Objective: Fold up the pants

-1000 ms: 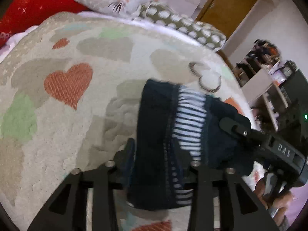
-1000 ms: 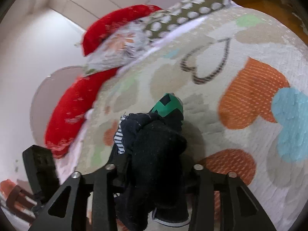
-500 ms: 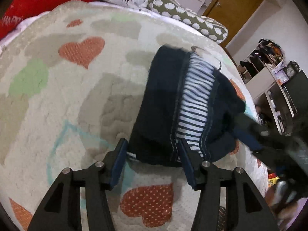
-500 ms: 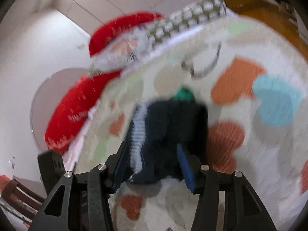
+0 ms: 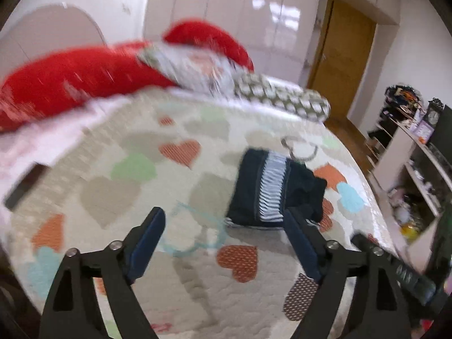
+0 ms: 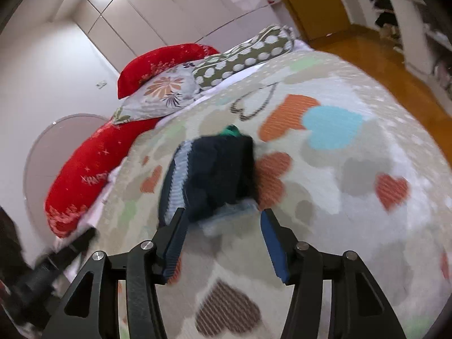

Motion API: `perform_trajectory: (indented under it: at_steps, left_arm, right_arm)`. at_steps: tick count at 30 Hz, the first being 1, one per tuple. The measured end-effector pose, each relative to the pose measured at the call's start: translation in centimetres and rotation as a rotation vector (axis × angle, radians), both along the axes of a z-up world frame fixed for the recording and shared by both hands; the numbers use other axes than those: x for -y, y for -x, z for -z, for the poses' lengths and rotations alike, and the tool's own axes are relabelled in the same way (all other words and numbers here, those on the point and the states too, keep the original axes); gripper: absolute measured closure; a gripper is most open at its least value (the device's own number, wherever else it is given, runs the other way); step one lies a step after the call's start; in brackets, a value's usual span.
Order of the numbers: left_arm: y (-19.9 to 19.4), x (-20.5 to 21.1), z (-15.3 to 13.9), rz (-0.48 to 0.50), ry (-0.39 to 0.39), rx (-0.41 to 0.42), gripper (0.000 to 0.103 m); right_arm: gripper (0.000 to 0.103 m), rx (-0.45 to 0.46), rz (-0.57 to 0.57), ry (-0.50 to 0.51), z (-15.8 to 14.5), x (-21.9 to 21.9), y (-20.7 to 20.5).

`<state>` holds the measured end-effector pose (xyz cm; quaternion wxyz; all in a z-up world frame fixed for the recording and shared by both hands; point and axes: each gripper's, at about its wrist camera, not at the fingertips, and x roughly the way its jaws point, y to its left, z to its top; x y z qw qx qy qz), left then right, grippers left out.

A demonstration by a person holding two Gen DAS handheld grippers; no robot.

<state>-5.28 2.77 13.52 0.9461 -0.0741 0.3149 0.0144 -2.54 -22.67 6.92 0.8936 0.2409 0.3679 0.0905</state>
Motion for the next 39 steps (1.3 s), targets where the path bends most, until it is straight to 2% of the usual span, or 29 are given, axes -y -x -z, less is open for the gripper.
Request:
perform_trajectory:
  at_steps: [4,6,8,12,14,16,19,24,33,39]
  left_arm:
    - [3.8,-0.6,-1.9,-0.081,-0.049,0.093,0.009]
    - [5.6,-1.2,-2.5,-0.131,-0.056,0.115,0.002]
    - [7.6,-1.9,-3.0,-0.172,-0.048,0.141,0.0]
    - [9.9,-1.6,-3.2,-0.152,-0.06,0.158,0.0]
    - [10.1,-0.5,-2.9,-0.112,-0.102,0.161,0.0]
    - [9.7,0.6,-2.3,-0.087,-0.129,0.141,0.0]
    - [9.1,1.6,-1.2,-0.037,-0.12,0.083,0.0]
    - [8.8,1.7,-0.1,-0.034,-0.091,0.032,0.0]
    - [7.9,0.8,1.5,-0.034,-0.037,-0.064,0.0]
    - [7.8,0.6,1.9,-0.03,-0.018,-0.082,0.0]
  right_arm:
    - [0.044,0.014,0.041,0.08,-0.3,-0.3,4.0]
    - [0.039,0.025,0.069,0.129,-0.6,-0.8,5.8]
    - [0.038,0.033,0.101,0.167,-1.0,-1.3,7.4]
    - [0.037,0.04,0.124,0.18,-1.3,-2.4,9.3]
    - [0.036,0.042,0.109,0.184,-1.1,-3.1,9.9]
    - [0.035,0.04,0.081,0.208,-0.7,-3.9,9.8]
    - [0.035,0.011,0.043,0.244,0.3,-4.9,9.5]
    - [0.035,-0.026,0.036,0.243,1.6,-4.8,9.4]
    - [0.034,-0.009,0.04,0.287,1.3,-5.3,9.7]
    - [0.033,-0.027,0.026,0.297,1.9,-5.9,9.6]
